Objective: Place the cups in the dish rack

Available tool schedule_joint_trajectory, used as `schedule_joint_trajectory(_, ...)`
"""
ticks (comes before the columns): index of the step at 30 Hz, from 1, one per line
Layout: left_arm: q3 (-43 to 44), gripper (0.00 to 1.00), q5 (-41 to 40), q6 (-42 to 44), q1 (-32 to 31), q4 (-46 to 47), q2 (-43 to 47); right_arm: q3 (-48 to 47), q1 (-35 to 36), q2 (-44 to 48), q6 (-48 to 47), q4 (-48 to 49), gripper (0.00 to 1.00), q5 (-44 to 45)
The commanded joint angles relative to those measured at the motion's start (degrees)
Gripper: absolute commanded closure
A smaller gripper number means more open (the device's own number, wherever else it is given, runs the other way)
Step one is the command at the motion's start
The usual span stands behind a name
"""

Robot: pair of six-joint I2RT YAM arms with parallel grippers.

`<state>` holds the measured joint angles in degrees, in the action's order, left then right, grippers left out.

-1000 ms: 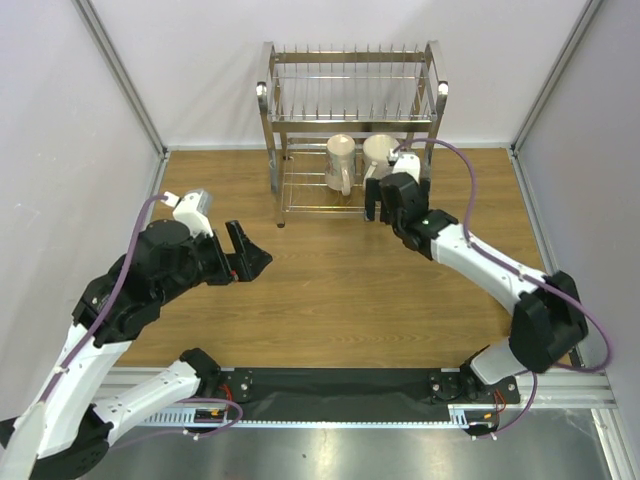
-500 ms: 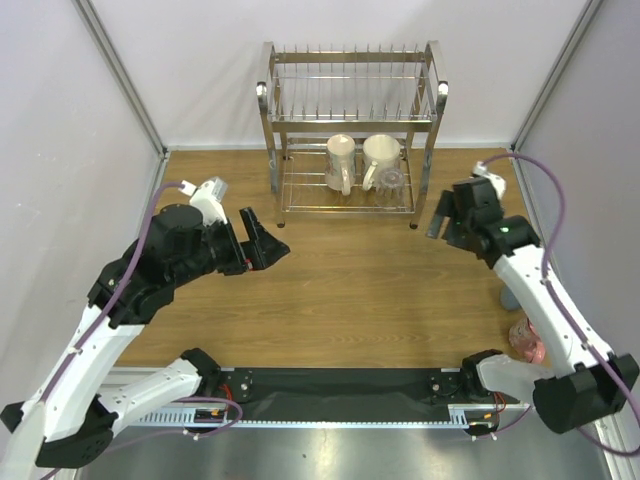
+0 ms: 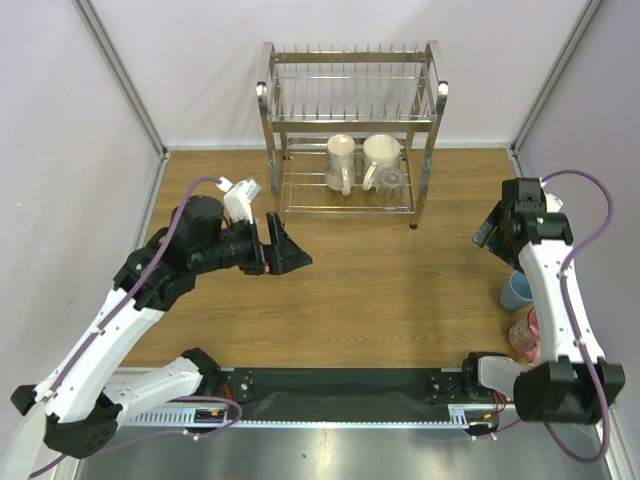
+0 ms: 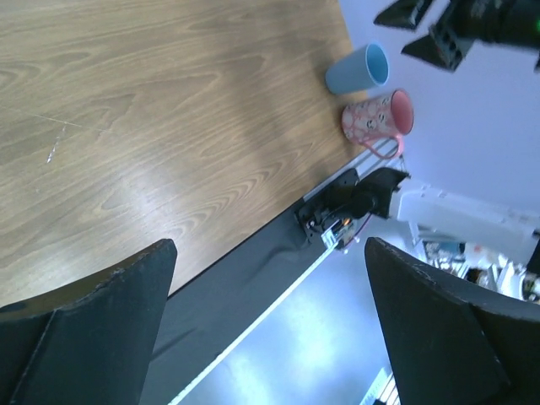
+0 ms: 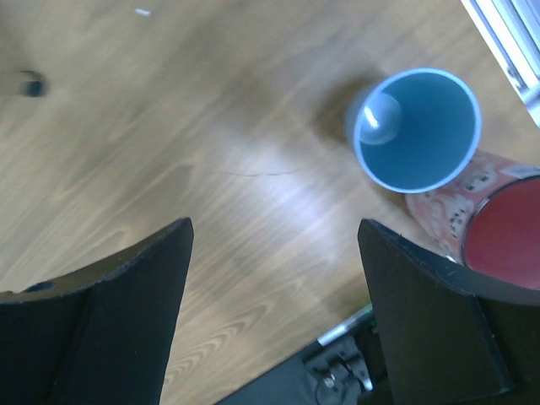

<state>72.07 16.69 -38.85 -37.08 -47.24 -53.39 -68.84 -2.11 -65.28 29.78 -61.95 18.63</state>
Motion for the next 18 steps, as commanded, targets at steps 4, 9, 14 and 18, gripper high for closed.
schedule_joint_trajectory(4,-0.52,0.0,4.41,8.25,0.25,-0.75,-0.59,-4.9,-3.08,-7.14,-2.18,-2.03,0.15,6.5)
schedule_joint_trajectory(9,-4.3,0.0,1.6,13.88,0.34,-1.62,2.14,-4.56,-4.65,-11.0,-4.11,-1.42,0.16,7.39)
schedule_joint_trajectory(14,-7.91,0.0,0.28,18.98,0.95,-1.09,3.91,0.27,-10.0,-12.33,-4.73,2.71,0.19,2.21)
schedule_joint_trajectory(18,-5.63,0.0,1.51,21.45,1.22,-3.03,2.32,4.4,-11.33,-13.21,-4.29,7.02,0.19,4.04)
